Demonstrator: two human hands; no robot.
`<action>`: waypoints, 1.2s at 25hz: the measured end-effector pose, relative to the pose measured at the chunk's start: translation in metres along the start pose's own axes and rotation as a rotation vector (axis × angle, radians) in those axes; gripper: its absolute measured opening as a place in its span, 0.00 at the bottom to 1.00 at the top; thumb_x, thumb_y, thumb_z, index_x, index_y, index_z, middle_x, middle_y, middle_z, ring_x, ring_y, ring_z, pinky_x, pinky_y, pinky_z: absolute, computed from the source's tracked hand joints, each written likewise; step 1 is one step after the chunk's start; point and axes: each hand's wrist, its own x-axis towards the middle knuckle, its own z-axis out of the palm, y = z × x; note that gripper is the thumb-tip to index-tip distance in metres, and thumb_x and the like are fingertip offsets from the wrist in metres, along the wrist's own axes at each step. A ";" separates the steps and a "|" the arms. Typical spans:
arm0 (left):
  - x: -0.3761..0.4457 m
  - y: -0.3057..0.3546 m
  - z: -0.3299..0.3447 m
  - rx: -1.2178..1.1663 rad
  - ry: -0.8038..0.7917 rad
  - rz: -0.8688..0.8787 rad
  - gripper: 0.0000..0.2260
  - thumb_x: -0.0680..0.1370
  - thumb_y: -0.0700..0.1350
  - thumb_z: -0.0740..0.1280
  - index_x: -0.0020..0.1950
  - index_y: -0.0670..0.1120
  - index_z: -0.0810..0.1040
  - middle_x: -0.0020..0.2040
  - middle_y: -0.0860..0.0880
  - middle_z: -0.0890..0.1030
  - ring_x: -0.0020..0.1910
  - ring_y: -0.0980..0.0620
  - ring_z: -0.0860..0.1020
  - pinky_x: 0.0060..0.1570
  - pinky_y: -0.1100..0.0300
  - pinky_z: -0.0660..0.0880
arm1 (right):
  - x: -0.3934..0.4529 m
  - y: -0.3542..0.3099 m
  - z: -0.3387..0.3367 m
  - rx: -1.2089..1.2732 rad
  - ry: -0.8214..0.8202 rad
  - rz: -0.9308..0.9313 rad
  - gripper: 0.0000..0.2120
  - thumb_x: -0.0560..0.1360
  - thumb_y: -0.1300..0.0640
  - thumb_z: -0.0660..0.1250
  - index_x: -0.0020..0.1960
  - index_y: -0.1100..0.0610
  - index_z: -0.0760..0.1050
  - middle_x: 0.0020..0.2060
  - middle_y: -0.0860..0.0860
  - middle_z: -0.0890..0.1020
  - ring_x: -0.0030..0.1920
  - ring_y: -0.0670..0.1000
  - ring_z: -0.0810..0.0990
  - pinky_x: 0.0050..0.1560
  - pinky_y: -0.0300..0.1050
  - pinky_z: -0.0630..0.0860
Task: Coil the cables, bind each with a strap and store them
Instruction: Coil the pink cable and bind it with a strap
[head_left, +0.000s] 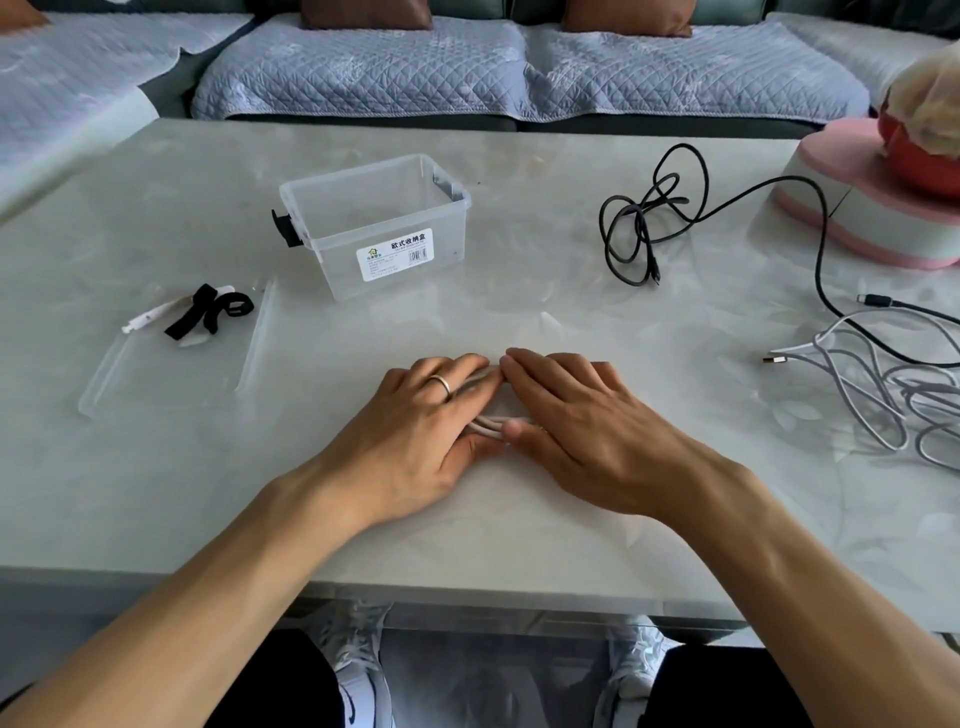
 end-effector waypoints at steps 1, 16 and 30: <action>0.000 -0.001 0.000 0.007 -0.011 0.010 0.30 0.79 0.61 0.52 0.76 0.46 0.65 0.74 0.49 0.68 0.69 0.48 0.67 0.63 0.50 0.68 | 0.000 0.000 0.000 -0.004 -0.003 0.001 0.36 0.79 0.36 0.40 0.78 0.58 0.57 0.74 0.51 0.64 0.71 0.54 0.64 0.69 0.51 0.63; 0.009 -0.008 0.001 -0.196 0.127 0.095 0.16 0.77 0.40 0.61 0.64 0.43 0.79 0.58 0.50 0.79 0.54 0.47 0.73 0.58 0.58 0.70 | 0.003 -0.004 0.002 -0.043 0.033 0.002 0.31 0.77 0.43 0.48 0.72 0.60 0.67 0.64 0.57 0.74 0.60 0.61 0.74 0.59 0.56 0.73; 0.008 0.011 -0.013 0.037 -0.030 -0.100 0.26 0.75 0.59 0.54 0.63 0.44 0.74 0.57 0.45 0.74 0.54 0.43 0.74 0.51 0.47 0.75 | 0.015 -0.007 0.011 -0.025 0.142 -0.009 0.10 0.74 0.67 0.64 0.54 0.61 0.75 0.48 0.57 0.73 0.44 0.57 0.71 0.44 0.52 0.74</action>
